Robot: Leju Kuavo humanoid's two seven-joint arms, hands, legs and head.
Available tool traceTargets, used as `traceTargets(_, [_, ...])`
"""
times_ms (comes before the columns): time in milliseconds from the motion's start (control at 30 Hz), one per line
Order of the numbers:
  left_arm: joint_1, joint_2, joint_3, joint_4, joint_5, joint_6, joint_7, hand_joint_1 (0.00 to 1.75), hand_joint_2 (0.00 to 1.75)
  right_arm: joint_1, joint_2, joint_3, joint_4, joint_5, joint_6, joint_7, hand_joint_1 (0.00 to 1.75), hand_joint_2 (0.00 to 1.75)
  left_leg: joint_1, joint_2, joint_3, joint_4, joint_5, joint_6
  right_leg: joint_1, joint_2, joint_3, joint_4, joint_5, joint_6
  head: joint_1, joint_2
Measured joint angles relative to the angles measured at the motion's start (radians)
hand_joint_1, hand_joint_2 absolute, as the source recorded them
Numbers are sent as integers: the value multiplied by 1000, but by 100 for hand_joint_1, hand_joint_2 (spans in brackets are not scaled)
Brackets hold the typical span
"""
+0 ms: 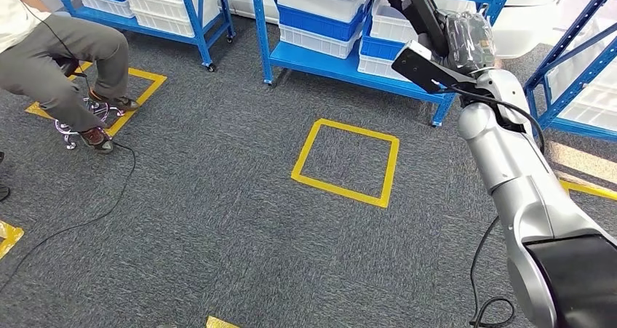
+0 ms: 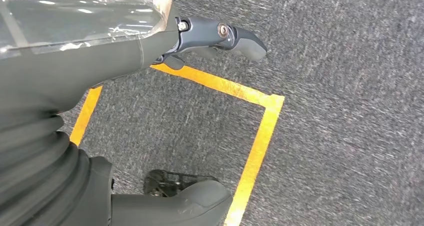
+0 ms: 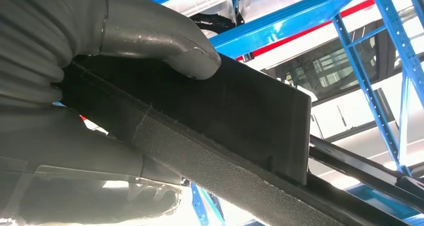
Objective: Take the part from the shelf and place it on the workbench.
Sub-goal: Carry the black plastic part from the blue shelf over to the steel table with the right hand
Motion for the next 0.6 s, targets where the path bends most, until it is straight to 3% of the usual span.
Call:
traceTargets(100, [-1,0,0,0,-2,0,0,0,175,-2,-1,0,0,-1,0,0,175,175,6,-1,120,-175,41,-4,-1,0,-16,13,4,8,0,0])
traceTargets(133, [-1,0,0,0,-2,0,0,0,175,-3,-1,-1,0,-2,0,0,175,175,5,-3,129,-194,41,-1,2,0,-22,16,6,12,0,0])
traceTargets(233, [0,-1,0,0,-5,0,-1,0,175,-4,-3,-1,0,-3,0,0,175,175,-4,-6,120,-206,49,20,10,1,-36,18,20,33,1,0])
traceTargets(300, [0,-2,0,0,-8,1,-1,0,175,-3,-7,-1,0,-3,0,-1,175,175,-9,-4,111,-215,62,42,8,2,-56,39,5,40,2,0])
traceTargets(367, [0,-3,0,0,-11,1,-1,0,175,-2,-12,-2,0,-4,0,-1,175,175,-11,-2,99,-221,78,61,3,2,-98,131,-52,33,4,0])
traceTargets(433, [0,-3,0,0,-12,1,-1,0,175,0,-15,-3,2,-6,0,-1,175,175,-13,-2,82,-221,89,69,4,3,-146,262,-112,30,5,0])
traceTargets(467, [0,-3,0,0,-13,0,-2,0,175,3,-17,-3,2,-8,1,-1,175,175,-14,-1,74,-221,95,69,5,3,-155,299,-126,34,5,0])
traceTargets(500, [0,-4,0,0,-14,-1,-3,0,175,6,-18,-4,3,-10,2,-1,175,175,-15,-1,67,-221,101,68,5,3,-144,299,-125,39,5,0])
traceTargets(533, [0,-4,0,0,-15,-1,-4,0,175,8,-19,-5,3,-13,3,-1,175,175,-15,-1,62,-220,106,67,6,3,-112,258,-112,46,5,0])
traceTargets(600, [-1,-5,0,0,-18,-2,-5,0,175,9,-21,-8,1,-5,4,-2,175,175,-17,-6,53,-220,117,59,7,14,-19,111,-78,50,5,0])
